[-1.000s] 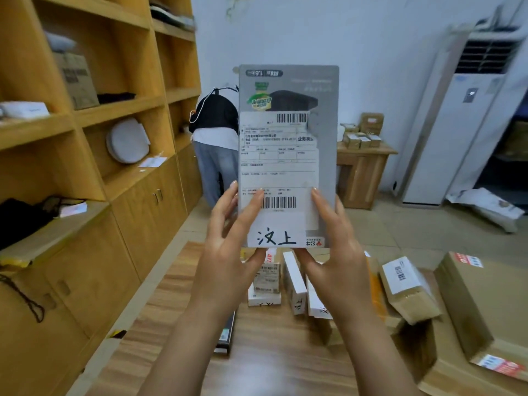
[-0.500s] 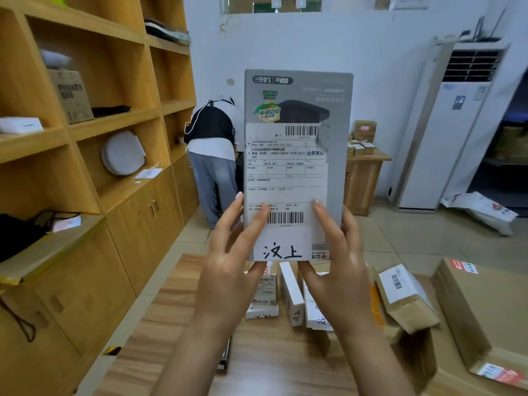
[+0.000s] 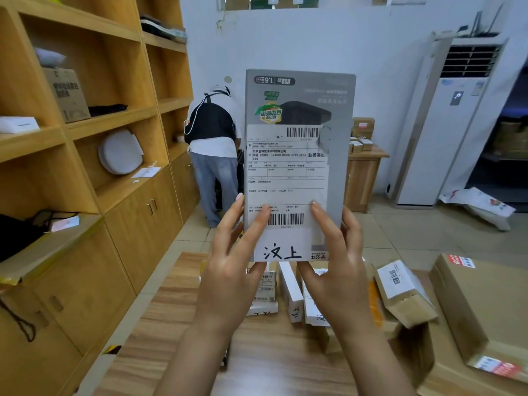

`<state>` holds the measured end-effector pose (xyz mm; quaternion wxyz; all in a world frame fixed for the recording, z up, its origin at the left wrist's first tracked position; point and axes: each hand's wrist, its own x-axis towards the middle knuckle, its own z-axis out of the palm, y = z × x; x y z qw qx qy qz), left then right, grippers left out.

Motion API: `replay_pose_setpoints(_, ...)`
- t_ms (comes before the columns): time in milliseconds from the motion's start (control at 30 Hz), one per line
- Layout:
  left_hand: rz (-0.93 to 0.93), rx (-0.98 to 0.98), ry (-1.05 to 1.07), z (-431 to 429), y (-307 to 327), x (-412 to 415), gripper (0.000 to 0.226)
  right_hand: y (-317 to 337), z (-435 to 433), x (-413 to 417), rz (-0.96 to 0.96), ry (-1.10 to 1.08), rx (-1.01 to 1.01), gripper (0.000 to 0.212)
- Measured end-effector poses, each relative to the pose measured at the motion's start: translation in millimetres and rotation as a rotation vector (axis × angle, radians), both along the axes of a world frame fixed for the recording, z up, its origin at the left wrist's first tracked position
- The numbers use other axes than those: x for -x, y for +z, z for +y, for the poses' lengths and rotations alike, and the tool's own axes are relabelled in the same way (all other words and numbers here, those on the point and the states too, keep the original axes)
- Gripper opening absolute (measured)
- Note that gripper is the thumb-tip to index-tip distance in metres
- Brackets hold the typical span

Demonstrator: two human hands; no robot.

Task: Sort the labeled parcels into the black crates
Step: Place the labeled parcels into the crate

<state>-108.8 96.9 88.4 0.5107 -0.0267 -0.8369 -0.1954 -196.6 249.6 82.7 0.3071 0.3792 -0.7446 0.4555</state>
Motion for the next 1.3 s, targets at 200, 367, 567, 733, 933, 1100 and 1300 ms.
replay_pose_setpoints(200, -0.016, 0.007, 0.003, 1.0, -3.0, -2.8, 0.099, -3.9, 0.2, -0.8, -0.01, 0.02, 0.017, 0.099)
replay_pose_setpoints(367, -0.017, 0.006, 0.001, 1.8, -4.7, -5.1, 0.098, -5.0, 1.0, -2.8, -0.011, 0.016, 0.025, 0.098)
replay_pose_setpoints(567, -0.021, 0.001, -0.001, 4.9, -5.2, -6.7, 0.095, -3.3, 5.0, -4.9, -0.034, 0.022, -0.009, 0.098)
replay_pose_setpoints(733, -0.116, -0.055, 0.01, 6.0, -10.1, -7.8, 0.091, -0.7, 15.4, 0.0, -0.096, 0.052, -0.134, 0.094)
replay_pose_setpoints(933, -0.244, -0.114, 0.014, 4.6, -18.2, -12.0, 0.081, -7.8, 23.0, 3.6, -0.217, 0.143, -0.221, 0.082)
replay_pose_setpoints(1100, -0.397, -0.236, 0.019, -6.7, -29.3, -31.5, 0.078, -20.2, 7.4, -0.8, -0.315, 0.246, -0.281, 0.077)
replay_pose_setpoints(1300, -0.476, -0.394, 0.135, -30.6, -41.6, -80.4, 0.078, -37.4, -36.8, -29.7, -0.345, 0.37, -0.368, 0.077)
